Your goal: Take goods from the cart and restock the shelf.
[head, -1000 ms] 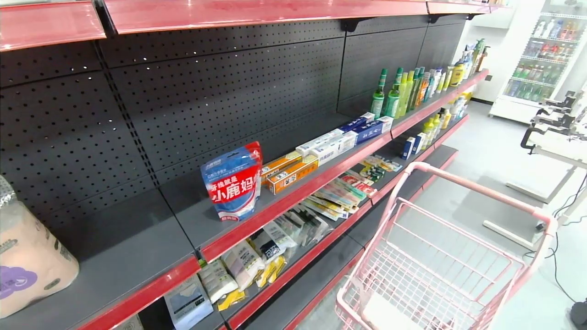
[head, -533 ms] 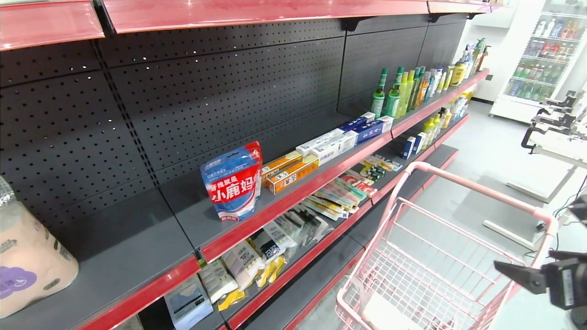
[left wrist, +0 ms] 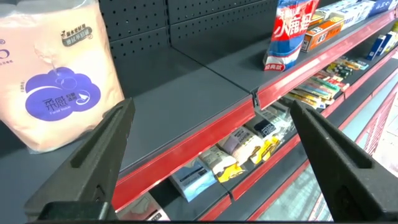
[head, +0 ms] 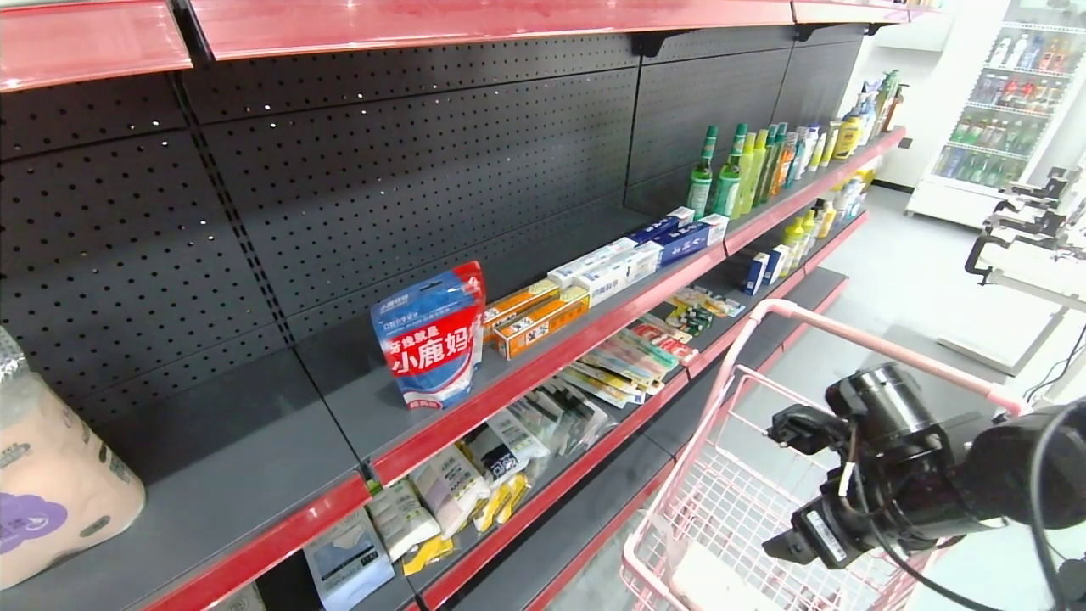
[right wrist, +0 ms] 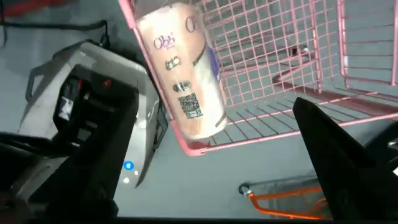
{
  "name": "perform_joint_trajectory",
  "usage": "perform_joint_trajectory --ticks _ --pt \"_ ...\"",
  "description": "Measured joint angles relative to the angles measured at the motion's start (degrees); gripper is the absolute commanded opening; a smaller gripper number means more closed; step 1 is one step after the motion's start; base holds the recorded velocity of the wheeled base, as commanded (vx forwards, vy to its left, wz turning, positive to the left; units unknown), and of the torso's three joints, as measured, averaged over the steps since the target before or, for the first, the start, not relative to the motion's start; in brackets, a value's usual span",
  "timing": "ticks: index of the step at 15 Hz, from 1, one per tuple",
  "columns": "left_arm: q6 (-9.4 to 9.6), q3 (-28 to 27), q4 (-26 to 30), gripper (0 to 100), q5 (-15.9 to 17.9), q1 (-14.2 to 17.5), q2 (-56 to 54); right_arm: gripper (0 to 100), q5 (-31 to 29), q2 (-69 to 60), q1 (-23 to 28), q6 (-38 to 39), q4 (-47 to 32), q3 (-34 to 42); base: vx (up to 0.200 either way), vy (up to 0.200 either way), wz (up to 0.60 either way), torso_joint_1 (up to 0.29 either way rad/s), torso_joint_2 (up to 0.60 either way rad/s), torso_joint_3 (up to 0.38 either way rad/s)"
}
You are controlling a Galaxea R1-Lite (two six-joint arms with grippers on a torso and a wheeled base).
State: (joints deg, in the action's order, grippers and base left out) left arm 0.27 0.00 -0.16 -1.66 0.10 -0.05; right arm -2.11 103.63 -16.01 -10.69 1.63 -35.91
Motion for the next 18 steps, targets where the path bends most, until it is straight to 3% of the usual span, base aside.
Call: perform_joint_trajectory --ticks 5,18 --pt "-0.02 0.00 0.00 100 -0.01 0.00 0.00 100 -1.22 8.08 -5.05 -0.55 -0.02 -0.79 0.000 0.000 0.00 -0.029 0.07 0.037" --pt "-0.02 0.00 0.00 100 0.00 0.00 0.00 100 -2.62 11.45 -6.40 -4.52 0.00 -0.35 0.000 0.000 0.00 -0.097 0.22 0.119"
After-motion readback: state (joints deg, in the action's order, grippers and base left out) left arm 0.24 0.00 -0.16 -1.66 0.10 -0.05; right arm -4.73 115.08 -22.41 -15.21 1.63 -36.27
